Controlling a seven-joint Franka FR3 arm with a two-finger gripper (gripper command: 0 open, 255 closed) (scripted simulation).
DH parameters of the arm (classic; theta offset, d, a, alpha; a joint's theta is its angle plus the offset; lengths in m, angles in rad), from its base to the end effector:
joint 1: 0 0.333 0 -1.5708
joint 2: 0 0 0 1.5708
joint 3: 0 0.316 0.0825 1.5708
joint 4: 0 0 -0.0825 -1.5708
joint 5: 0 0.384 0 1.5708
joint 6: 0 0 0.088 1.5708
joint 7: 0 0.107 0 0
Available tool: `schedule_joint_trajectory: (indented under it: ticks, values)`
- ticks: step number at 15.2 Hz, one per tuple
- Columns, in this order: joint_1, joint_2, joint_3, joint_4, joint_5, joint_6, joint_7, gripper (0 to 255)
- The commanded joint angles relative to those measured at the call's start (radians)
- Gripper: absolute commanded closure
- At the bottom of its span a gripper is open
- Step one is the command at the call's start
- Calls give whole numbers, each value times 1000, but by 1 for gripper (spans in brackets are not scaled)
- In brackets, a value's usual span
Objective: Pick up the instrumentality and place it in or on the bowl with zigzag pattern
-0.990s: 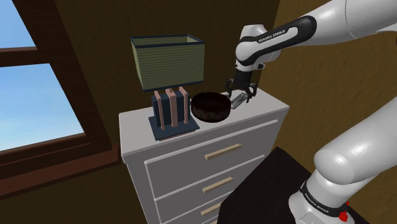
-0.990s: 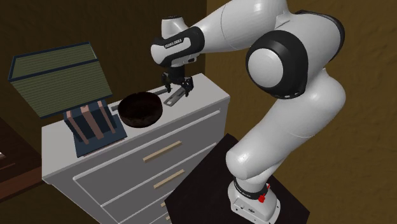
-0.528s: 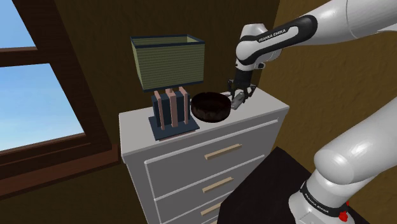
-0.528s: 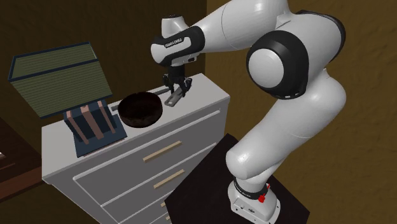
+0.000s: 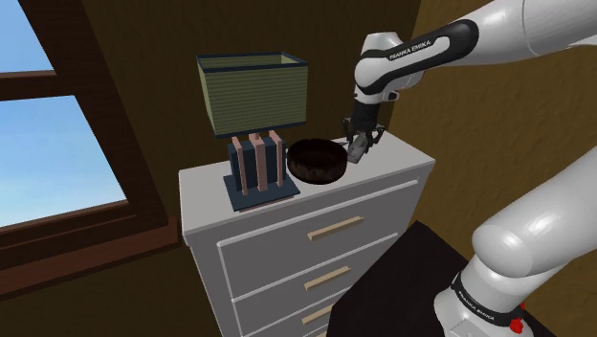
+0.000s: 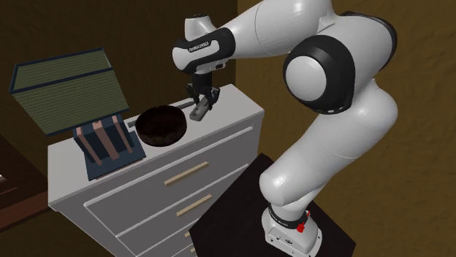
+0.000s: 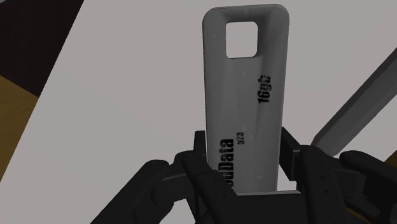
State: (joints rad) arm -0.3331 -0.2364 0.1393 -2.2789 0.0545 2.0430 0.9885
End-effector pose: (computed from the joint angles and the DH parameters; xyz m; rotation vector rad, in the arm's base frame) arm 0.4662 -0.0864 0.4504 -2.5713 1.7800 0.0115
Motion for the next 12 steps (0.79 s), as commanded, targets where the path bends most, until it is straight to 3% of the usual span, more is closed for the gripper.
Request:
schedule_joint_trajectory:
  ticks: [1,12]
  values:
    - [0,-12,-2,16,1,-28,-1,255]
    - [-2,-41,-7,137,0,-179,-1,255]
